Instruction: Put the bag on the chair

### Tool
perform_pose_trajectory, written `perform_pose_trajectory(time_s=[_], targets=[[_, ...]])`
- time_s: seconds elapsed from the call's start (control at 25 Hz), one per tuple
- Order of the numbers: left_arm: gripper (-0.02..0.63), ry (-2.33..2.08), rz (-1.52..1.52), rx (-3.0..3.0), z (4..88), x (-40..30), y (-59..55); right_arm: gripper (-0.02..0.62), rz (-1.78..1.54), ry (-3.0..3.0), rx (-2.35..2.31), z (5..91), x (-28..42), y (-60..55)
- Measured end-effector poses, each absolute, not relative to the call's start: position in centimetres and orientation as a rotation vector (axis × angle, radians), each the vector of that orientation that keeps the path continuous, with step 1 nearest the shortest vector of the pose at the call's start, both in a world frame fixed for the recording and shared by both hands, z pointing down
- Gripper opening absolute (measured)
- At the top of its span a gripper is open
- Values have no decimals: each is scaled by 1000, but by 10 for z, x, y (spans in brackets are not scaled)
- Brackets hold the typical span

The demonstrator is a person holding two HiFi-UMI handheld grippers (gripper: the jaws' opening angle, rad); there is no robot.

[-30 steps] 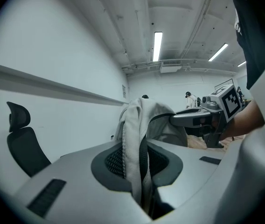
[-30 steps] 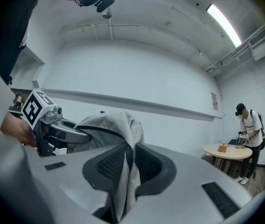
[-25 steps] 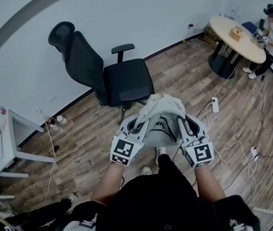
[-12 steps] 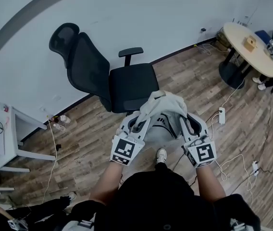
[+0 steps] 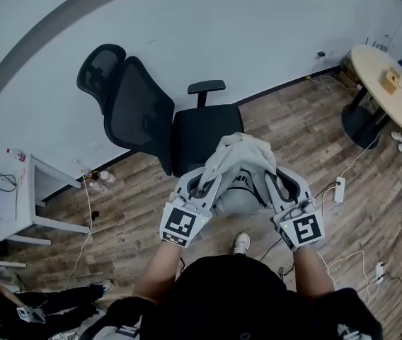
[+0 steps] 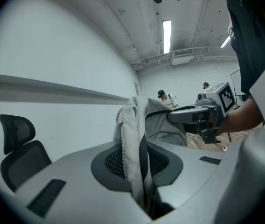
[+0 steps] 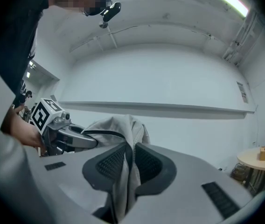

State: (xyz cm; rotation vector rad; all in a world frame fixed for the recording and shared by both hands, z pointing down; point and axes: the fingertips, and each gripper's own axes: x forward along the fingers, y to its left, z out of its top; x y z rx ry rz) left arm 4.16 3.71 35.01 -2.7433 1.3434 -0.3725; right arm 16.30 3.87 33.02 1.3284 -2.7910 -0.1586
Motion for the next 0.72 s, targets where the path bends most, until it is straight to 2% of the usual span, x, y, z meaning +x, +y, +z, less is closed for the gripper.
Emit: perform_pose_trajectory(time_s=[0.72], targets=[[63, 1467, -409, -2663, 339, 30, -25, 75, -154, -2954, 1193, 320, 148, -36]])
